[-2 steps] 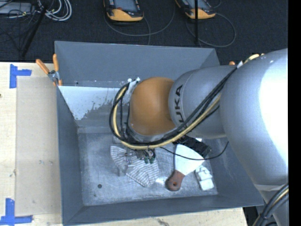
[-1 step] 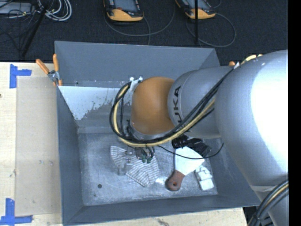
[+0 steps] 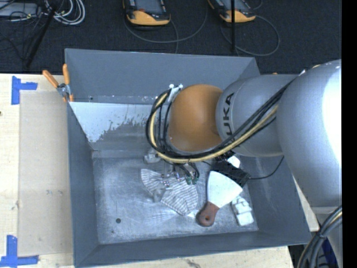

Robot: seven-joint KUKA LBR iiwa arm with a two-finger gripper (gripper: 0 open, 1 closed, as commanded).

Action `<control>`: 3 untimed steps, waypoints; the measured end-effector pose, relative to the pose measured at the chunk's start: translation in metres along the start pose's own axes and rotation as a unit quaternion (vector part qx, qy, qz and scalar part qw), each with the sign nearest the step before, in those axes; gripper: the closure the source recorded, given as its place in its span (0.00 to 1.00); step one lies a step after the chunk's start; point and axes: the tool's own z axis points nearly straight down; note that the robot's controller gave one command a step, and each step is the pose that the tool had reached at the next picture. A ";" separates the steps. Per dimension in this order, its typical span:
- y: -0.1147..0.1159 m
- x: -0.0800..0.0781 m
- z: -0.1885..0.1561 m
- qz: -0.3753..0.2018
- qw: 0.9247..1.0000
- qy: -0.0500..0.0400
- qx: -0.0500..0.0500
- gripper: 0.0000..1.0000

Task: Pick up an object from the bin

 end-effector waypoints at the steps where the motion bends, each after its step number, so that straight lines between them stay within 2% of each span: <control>1: 0.033 0.010 -0.004 0.099 0.995 0.001 0.006 1.00; 3: 0.033 0.012 -0.008 0.100 0.995 0.003 0.006 1.00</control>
Offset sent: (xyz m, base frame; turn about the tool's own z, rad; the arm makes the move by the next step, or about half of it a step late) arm 0.0000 0.0000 0.0000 0.0000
